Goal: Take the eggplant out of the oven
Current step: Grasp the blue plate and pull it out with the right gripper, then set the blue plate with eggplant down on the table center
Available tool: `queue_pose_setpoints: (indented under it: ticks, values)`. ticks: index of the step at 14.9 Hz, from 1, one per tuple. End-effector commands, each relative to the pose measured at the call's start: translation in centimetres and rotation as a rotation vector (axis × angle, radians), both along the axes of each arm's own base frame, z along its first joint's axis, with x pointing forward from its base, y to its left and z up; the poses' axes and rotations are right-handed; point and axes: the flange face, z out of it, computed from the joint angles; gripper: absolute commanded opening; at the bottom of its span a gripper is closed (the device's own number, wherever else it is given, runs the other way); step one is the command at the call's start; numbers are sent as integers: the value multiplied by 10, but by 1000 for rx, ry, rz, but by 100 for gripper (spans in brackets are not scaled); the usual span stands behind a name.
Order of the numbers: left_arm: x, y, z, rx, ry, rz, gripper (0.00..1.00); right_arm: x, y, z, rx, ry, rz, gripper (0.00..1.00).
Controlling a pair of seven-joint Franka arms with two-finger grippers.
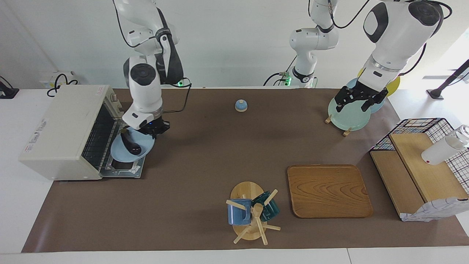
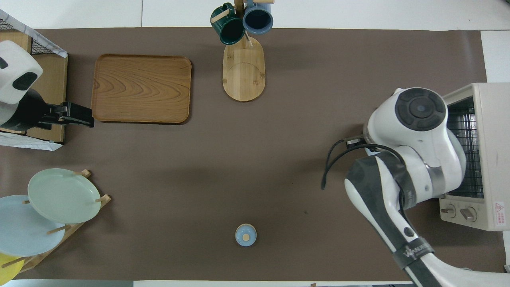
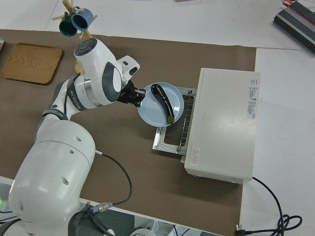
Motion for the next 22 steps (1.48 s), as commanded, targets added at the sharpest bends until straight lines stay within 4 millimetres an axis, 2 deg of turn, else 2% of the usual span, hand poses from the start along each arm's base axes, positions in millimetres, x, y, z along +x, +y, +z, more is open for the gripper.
queue_pose_setpoints:
  ticks: [1,3,5,6,7,10,11,12,14,17,19,21,22]
  values:
    - [-6,-2,-10,-14,2,-2,100,10,70,0,39,2,-64,0]
    - [-9,-1,-16,-12,13,-5,100,14,137,5,19,-8,-116,0]
    - [-10,-1,-16,-10,20,-6,100,21,217,-4,-19,-6,-162,0]
    - [-11,-1,-16,-11,25,-6,100,19,251,-15,-40,-8,-197,0]
    - [-11,-1,-17,-11,28,-6,100,19,270,-22,-36,-29,-229,0]
    - [-10,5,-17,-11,25,1,100,9,301,-27,38,-43,-217,0]
    - [-10,5,-17,-11,23,2,100,-2,317,-33,61,-34,-203,0]
    - [-10,5,-17,-11,23,2,100,-5,321,-40,67,-36,-210,0]
    - [-11,3,-20,-11,26,-2,100,-19,326,-61,60,-14,-241,0]
    - [-12,-1,-19,-17,24,-7,100,-16,327,-57,108,7,-281,0]
    - [-12,-2,-18,-28,20,-5,100,-10,332,-50,203,9,-347,18]
    - [-12,-3,-17,-31,19,-6,100,-8,331,-48,199,-8,-362,23]
    - [-12,-3,-17,-31,19,-6,100,-2,324,-43,191,-22,-362,25]
